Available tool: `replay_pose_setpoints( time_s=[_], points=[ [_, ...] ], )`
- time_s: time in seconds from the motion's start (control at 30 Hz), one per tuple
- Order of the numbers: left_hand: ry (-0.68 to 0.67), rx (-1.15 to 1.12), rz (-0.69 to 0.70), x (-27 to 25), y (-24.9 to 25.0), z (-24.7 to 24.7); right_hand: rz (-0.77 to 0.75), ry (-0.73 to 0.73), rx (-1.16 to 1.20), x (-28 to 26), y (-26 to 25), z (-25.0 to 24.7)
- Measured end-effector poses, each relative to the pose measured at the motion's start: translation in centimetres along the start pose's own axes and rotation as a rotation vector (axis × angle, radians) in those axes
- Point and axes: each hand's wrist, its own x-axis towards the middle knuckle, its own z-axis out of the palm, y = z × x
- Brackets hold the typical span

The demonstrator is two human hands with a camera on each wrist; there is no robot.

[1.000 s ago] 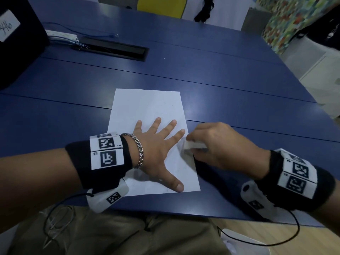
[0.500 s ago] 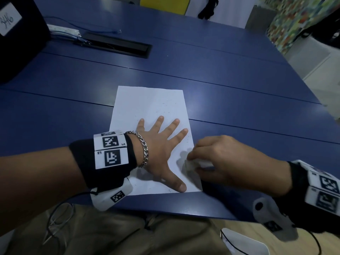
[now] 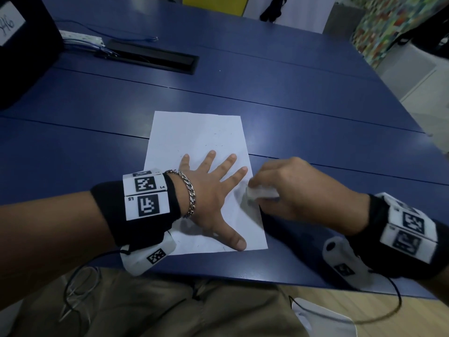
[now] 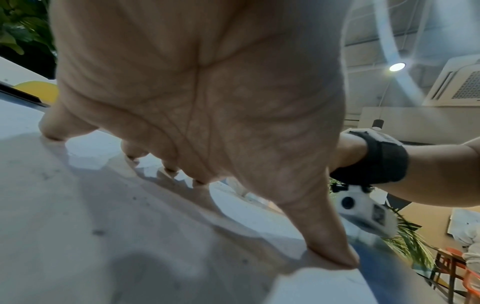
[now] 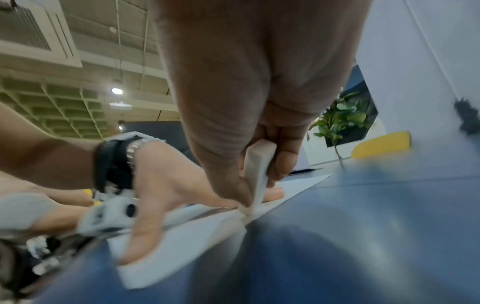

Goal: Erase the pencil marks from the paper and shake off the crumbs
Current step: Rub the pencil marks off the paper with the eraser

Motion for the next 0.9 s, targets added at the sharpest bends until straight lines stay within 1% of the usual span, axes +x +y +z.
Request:
replay_pose_setpoints(
  time_s=[0.1, 0.13, 0.17, 0.27, 0.3, 0.33, 0.4, 0.43, 0.47, 0.5, 0.57, 0.6, 0.63, 0.7, 0.73, 0.77, 0.8, 0.9],
  points=[
    [0.01, 0.002, 0.001, 0.0, 0.0, 0.1, -0.111, -0.115, 0.002, -1.6, -2.1, 0.8],
    [0.012, 0.003, 0.002, 0.0, 0.0, 0.1, -0.107, -0.132, 0.005, -1.5, -2.1, 0.7],
    [0.01, 0.006, 0.002, 0.0, 0.0, 0.0, -0.079, -0.111, 0.022, -1.0, -1.7, 0.5],
    [0.014, 0.0, 0.005, -0.1, -0.1, 0.0, 0.033, 0.046, 0.08, 0.5, -0.2, -0.1],
    [0.019, -0.006, 0.006, -0.1, -0.2, 0.1, 0.02, 0.061, 0.076, 0.6, -0.2, -0.1],
    [0.026, -0.012, 0.008, -0.2, -0.2, 0.1, -0.021, 0.04, 0.061, 0.5, -0.6, 0.0],
    [0.039, -0.015, 0.007, -0.3, -0.2, 0.2, -0.126, -0.089, 0.048, -0.1, -2.2, 0.4],
    [0.043, -0.019, 0.006, -0.3, -0.2, 0.2, -0.16, -0.14, 0.038, -0.4, -2.6, 0.5],
    [0.046, -0.026, 0.005, -0.3, -0.3, 0.2, -0.161, -0.154, 0.028, -0.2, -2.6, 0.3],
    [0.048, -0.03, 0.008, -0.3, -0.4, 0.1, -0.132, -0.116, 0.034, 0.3, -2.1, 0.1],
    [0.043, -0.045, 0.016, -0.3, -0.4, 0.0, -0.025, 0.004, 0.086, 0.8, -1.1, -0.2],
    [0.04, -0.05, 0.018, -0.3, -0.4, 0.0, -0.01, 0.035, 0.092, 0.7, -1.0, -0.1],
    [0.041, -0.048, 0.018, -0.2, -0.5, 0.1, -0.041, 0.035, 0.088, 0.6, -1.1, 0.0],
    [0.043, -0.03, 0.011, -0.3, -0.5, 0.2, -0.144, -0.054, 0.052, 0.0, -2.0, 0.7],
    [0.046, -0.022, 0.009, -0.3, -0.5, 0.2, -0.162, -0.1, 0.035, -0.3, -2.4, 0.9],
    [0.047, -0.019, 0.006, -0.3, -0.4, 0.1, -0.152, -0.107, 0.027, -0.3, -2.2, 0.8],
    [0.043, -0.02, 0.003, -0.4, -0.2, 0.0, -0.114, -0.075, 0.042, -0.1, -1.7, 0.5],
    [0.067, -0.025, -0.025, -0.7, -0.1, -0.2, 0.022, 0.134, 0.148, -0.6, -0.1, -0.8]
  ],
)
